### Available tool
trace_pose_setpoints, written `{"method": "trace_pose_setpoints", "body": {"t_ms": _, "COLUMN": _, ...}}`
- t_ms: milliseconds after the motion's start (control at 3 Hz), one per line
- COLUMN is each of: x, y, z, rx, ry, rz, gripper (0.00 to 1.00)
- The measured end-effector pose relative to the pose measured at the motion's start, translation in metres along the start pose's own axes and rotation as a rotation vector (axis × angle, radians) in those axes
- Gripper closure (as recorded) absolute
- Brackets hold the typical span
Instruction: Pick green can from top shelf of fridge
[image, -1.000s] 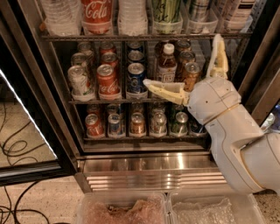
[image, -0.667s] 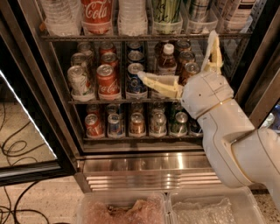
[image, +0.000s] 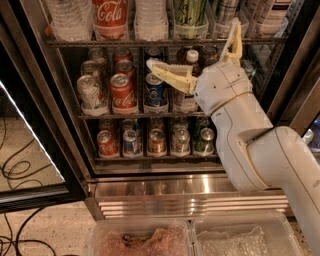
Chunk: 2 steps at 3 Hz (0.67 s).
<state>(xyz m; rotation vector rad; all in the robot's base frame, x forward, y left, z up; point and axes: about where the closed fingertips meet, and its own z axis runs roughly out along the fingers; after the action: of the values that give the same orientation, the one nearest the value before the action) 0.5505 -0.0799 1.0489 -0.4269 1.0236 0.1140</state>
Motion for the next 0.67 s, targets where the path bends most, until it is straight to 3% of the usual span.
{"method": "trace_pose_setpoints", "body": {"t_ms": 333, "x": 0.0000, "y": 0.0000, "z": 0.0000, "rx": 0.000, "ry": 0.000, "rz": 0.000, "gripper": 0.00}}
{"method": "trace_pose_setpoints", "body": {"t_ms": 667, "x": 0.0036, "y": -0.0022, "z": -0.0008, "rx": 0.032, "ry": 0.010, "rz": 0.011, "gripper": 0.00}}
